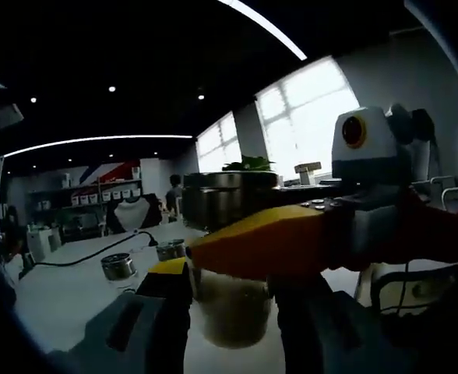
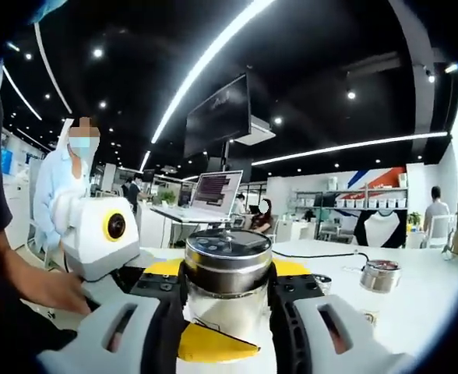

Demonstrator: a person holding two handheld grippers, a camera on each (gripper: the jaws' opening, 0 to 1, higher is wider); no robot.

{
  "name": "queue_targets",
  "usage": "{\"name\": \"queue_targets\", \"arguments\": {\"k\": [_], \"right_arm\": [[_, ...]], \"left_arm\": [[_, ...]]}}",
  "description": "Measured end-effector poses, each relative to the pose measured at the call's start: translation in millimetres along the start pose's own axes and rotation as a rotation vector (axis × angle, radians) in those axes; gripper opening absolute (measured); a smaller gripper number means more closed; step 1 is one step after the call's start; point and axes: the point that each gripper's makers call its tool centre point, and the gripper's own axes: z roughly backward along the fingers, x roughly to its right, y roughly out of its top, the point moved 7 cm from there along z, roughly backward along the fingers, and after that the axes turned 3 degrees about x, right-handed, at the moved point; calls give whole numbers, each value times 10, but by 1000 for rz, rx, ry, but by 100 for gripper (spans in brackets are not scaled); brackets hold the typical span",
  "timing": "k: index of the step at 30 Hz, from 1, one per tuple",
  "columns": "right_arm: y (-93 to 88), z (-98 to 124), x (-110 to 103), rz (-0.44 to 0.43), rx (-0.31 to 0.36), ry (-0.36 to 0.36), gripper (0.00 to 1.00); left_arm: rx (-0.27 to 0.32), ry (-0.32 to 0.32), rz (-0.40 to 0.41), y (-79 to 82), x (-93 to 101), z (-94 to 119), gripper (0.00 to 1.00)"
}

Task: Rotate the seasoning bottle until the label or dispensing opening points toward the visible target arrow and the bottle remains upright within the marked orientation range

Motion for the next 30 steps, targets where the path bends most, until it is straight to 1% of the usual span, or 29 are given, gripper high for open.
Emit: {"name": "queue_targets", "arguments": {"k": [5,9,13,15,21,23,25,27,30], "right_arm": [[21,28,-4,-6,-14,-19,39],[19,46,21,-20,-20,-33,39],[-5,47,31,-23,-35,-29,38],[-6,46,27,-23,-36,-27,38],[54,72,137,-21,-18,-48,38],[60,90,198,-19,-16,-52,38],[62,105,240,-20,-18,-63,38],[64,134,300,-16,-17,-75,38],[75,200,411,-27,-15,-93,38]], "left_arm": [[10,-21,23,-4,9,-9,44],[34,-62,38,-23,7,-36,44],[24,-104,85,-55,-5,-45,44],[28,-108,89,-61,-18,-43,46],[29,-80,111,-84,-139,-14,62],[29,-58,105,-110,-204,-3,71],[13,-50,104,-131,-245,5,78],[10,-37,110,-154,-301,30,80],[7,-2,111,-172,-401,60,88]]}}
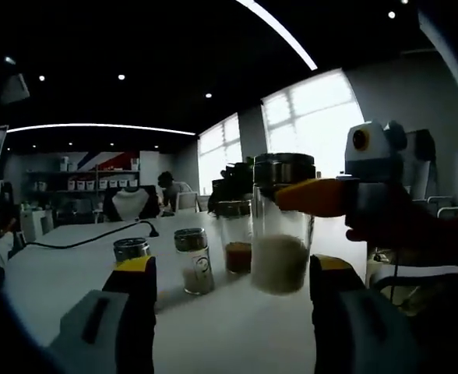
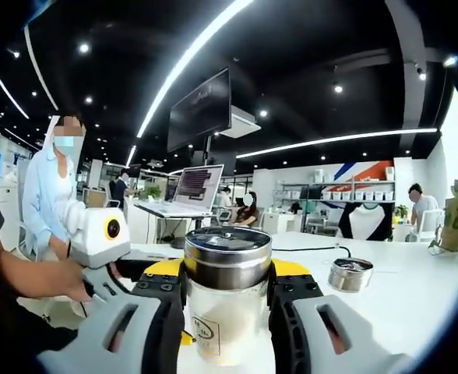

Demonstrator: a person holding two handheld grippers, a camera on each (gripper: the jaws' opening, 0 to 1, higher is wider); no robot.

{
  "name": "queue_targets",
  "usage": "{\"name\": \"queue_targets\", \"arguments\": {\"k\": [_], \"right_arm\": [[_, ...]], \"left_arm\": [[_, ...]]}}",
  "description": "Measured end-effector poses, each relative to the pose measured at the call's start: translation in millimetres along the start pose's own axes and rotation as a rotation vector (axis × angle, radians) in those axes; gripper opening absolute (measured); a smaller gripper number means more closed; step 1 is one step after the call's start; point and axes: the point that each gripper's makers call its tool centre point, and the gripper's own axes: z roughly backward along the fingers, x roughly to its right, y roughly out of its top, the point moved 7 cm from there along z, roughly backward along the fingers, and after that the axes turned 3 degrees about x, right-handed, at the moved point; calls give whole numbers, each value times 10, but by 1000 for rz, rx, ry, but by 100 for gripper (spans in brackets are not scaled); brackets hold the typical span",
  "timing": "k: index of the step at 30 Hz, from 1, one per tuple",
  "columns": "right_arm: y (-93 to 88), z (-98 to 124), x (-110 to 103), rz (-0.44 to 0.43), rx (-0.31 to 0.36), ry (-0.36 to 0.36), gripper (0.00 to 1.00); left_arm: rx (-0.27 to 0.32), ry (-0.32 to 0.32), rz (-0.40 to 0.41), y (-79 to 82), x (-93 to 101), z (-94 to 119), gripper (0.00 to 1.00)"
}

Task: Rotate the seasoning bottle until the label or dispensing opening points toward the visible target arrow and the bottle remains upright within the marked orientation range

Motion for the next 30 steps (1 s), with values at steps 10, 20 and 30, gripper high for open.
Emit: {"name": "queue_targets", "arguments": {"k": [10,20,30], "right_arm": [[64,170,297,17,-11,-54,38],[87,332,511,16,-28,-103,38],[59,449,879,19,-50,-155,38]], "left_arm": [[-55,82,20,-65,-241,101,100],[-75,120,51,-55,-319,164,100],[-65,146,58,-31,-425,248,100]]}}
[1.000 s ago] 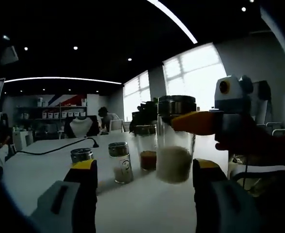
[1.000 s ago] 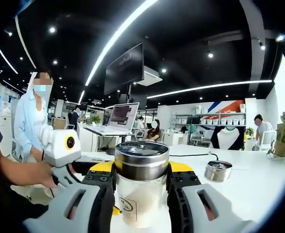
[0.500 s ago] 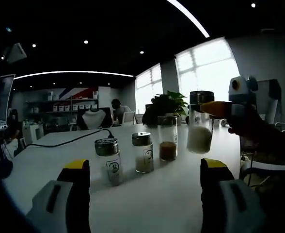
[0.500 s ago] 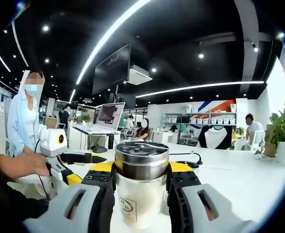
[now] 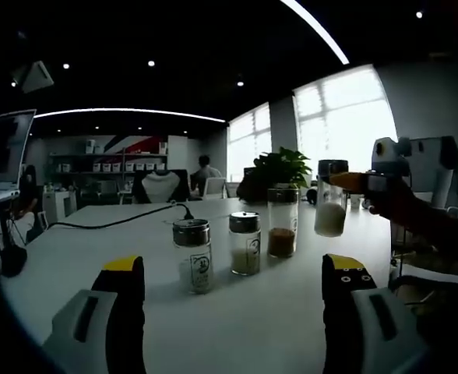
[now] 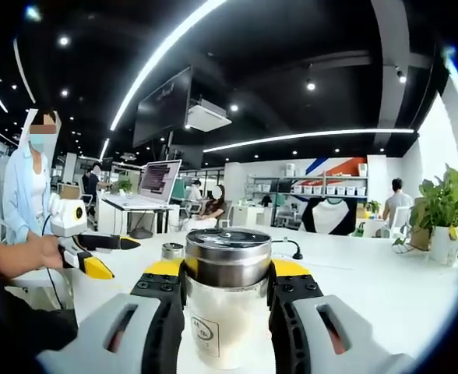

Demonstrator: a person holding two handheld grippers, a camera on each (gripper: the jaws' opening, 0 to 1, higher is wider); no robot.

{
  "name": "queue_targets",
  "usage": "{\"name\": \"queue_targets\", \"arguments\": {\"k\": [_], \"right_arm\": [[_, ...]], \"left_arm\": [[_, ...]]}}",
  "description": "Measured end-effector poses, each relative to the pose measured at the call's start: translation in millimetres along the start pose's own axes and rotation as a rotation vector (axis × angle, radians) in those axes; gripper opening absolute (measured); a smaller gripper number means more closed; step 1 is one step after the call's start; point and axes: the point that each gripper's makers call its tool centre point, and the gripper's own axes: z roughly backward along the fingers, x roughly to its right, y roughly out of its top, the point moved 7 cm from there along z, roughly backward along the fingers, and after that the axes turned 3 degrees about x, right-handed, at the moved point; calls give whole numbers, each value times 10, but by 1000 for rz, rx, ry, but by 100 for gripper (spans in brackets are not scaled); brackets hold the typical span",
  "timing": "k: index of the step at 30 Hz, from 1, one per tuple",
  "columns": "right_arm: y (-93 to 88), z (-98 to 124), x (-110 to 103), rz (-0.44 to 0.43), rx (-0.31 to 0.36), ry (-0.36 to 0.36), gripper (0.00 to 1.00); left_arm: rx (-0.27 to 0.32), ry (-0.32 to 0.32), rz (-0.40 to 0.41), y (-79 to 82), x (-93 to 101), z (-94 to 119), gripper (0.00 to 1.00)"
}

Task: Rotate the seasoning bottle until the label or dispensing opening points toward the visible target arrow and the bottle remains upright within the marked orientation range

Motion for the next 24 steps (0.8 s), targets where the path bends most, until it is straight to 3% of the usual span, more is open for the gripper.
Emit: {"name": "queue_targets", "arguments": {"k": [6,17,22,24], "right_arm": [[-61,-11,222,8,-31,-30,38],[-305,-88,630,-82,-46,-86,38],[-423,-134,722,-98,-60,-101,38],[-460,-160,736,-68,-69,-97,38]], "left_arm": [[-5,9,-6,13,-32,28,100],[-17,16,-3,18,-44,34,100],[-17,17,0,19,-34,28,100],[-21,13,-3,20,-14,23,100]]}}
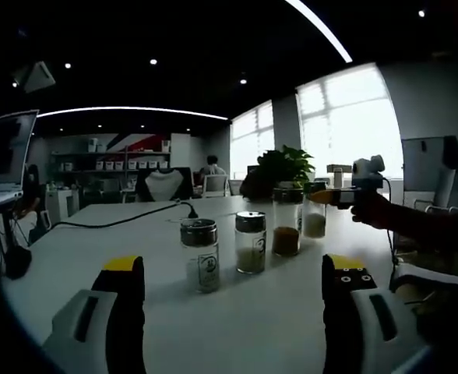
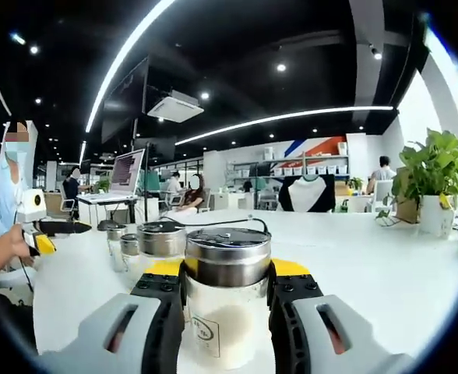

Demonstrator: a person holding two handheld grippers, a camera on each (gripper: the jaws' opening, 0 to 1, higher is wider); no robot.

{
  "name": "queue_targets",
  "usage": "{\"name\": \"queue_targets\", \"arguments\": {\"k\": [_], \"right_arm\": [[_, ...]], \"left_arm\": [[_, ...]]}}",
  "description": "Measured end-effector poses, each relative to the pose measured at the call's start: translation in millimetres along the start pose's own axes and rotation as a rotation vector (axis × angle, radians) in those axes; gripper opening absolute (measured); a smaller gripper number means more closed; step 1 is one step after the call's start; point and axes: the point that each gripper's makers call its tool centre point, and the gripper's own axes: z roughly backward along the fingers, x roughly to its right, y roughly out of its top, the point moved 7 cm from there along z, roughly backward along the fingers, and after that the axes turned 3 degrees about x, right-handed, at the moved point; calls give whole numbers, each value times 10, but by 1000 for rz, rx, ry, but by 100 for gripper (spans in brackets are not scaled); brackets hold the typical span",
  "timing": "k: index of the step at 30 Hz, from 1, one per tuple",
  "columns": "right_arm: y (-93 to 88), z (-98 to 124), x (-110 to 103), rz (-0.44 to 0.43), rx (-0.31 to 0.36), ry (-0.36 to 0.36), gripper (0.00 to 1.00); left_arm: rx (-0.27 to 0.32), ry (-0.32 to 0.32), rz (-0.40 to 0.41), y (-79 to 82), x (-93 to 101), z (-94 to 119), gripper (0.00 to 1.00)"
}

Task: Rotate the seasoning bottle until the label or dispensing opening points toward the visible target arrow and the bottle remains upright within the marked orientation range

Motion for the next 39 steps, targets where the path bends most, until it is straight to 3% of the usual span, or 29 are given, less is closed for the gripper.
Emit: {"name": "queue_targets", "arguments": {"k": [9,29,32,35,39], "right_arm": [[-82,-55,80,12,-11,-6,38],[-75,-51,145,15,10,41,40],[-35,1,171,70,34,10,44],[28,120,189,41,60,-11,56],[77,414,51,17,94,-36,57]], "left_arm": [[-19,6,0,-53,129,126,100],[-19,27,-8,-49,536,560,100],[-17,29,-10,-39,534,566,100],[-8,26,-10,-27,511,555,100],[-11,26,-2,-69,482,542,100]]}}
